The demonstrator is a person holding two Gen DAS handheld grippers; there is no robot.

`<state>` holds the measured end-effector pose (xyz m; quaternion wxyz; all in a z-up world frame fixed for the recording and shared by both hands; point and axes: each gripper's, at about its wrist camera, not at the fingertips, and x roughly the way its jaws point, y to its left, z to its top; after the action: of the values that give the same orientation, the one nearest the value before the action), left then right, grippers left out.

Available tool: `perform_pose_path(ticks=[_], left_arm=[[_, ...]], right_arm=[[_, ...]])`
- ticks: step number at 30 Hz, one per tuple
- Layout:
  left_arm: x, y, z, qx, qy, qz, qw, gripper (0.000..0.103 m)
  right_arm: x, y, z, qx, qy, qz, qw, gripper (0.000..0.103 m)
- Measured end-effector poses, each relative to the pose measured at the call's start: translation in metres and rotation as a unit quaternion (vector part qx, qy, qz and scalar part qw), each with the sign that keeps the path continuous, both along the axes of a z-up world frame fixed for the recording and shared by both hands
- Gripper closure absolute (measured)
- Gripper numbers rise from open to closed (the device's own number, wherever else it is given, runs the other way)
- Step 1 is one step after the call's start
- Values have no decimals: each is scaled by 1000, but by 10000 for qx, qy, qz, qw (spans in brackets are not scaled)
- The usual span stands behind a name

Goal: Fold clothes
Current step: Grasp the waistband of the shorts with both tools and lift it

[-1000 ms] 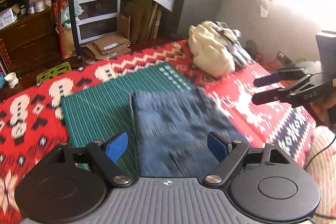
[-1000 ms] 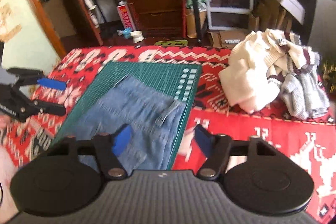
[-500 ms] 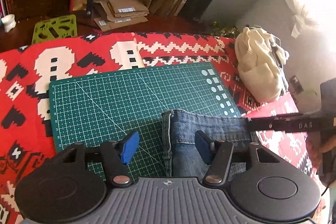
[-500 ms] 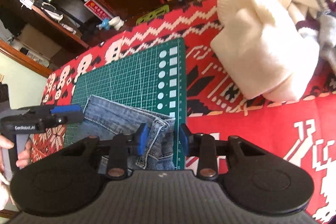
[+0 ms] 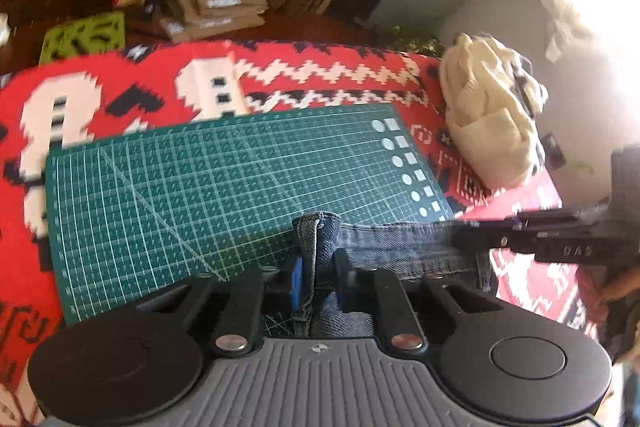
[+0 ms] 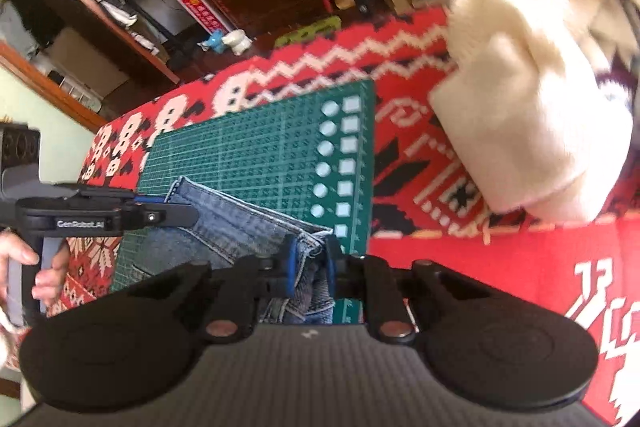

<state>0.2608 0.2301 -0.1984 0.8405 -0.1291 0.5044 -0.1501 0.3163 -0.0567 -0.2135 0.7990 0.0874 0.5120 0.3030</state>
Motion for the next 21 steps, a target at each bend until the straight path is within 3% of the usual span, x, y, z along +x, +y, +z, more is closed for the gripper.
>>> perform_pose_path(ticks=[10,14,21], left_arm=[[11,17,62,-58,-735,328,9967,92],[15,14,68,83,-799,366,9961,92],[-21,12,92,138,-1044,36,9944,92]], right_arm=[[20,5,62,397,-644,-135,9970,90],[23,16,70,143,-912,36,9957,90],[-13,6,97,330,-1212,264,9917,90]])
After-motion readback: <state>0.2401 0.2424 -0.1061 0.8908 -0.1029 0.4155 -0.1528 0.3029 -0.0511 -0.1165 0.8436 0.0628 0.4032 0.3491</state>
